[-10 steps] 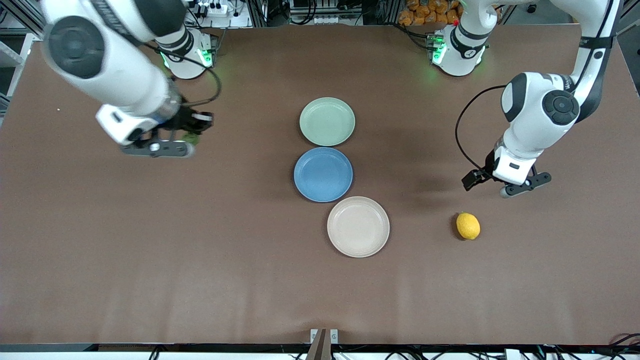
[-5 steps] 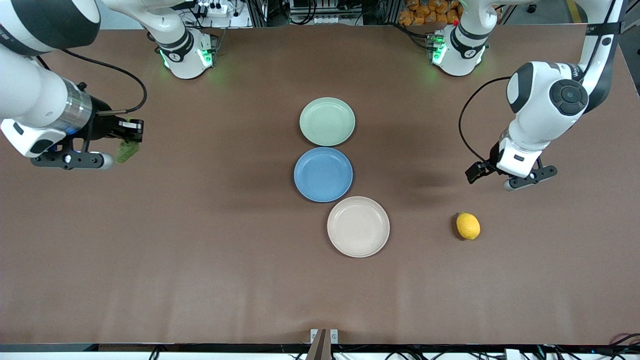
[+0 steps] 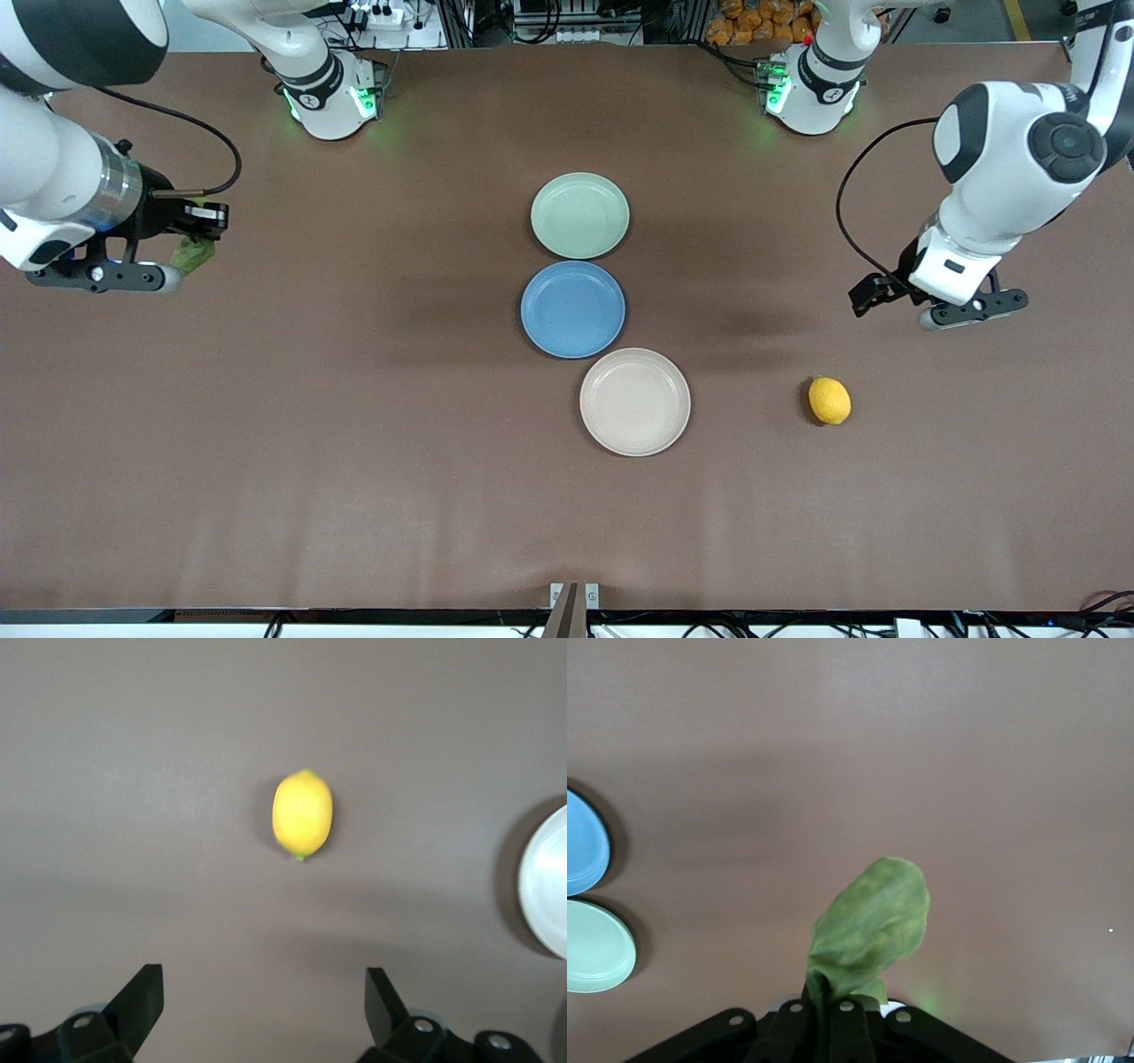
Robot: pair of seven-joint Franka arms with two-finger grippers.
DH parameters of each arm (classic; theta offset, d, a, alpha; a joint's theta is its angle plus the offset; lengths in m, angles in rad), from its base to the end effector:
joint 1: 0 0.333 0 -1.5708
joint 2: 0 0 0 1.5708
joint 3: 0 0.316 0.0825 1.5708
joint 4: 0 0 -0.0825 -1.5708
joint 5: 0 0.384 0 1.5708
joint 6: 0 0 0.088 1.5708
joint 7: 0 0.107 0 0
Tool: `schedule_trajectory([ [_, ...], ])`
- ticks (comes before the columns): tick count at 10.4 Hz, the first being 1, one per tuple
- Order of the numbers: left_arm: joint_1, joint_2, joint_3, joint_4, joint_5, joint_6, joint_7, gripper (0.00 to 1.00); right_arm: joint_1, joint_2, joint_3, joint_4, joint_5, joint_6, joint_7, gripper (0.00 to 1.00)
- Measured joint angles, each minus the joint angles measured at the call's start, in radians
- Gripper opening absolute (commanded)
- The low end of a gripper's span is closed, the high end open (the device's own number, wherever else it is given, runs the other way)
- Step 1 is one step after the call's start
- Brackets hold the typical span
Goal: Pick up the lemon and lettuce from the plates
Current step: 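Carry the lettuce away from the plates with the right gripper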
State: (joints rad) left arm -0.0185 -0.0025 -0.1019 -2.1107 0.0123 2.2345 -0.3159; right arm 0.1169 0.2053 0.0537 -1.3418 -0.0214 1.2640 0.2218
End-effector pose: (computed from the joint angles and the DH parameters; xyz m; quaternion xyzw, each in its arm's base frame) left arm 0.5506 -0.0663 0.4284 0.9936 0.0939 0.0627 0.0086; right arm 0.5743 0.0926 0.5899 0.9896 -0.0269 -0.1372 0.0324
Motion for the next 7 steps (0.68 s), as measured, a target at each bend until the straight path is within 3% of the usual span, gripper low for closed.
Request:
schedule_trajectory([
  [3, -0.003, -0.016, -0.032, 0.084, 0.000, -0.069, 0.066, 1.00, -0.038, 0.004, 0.000, -0.070, -0.001, 0.088, -0.038, 0.00],
  [7, -0.002, -0.035, -0.036, 0.259, 0.000, -0.274, 0.129, 1.00, -0.096, 0.006, -0.001, -0.254, -0.001, 0.314, -0.096, 0.00],
])
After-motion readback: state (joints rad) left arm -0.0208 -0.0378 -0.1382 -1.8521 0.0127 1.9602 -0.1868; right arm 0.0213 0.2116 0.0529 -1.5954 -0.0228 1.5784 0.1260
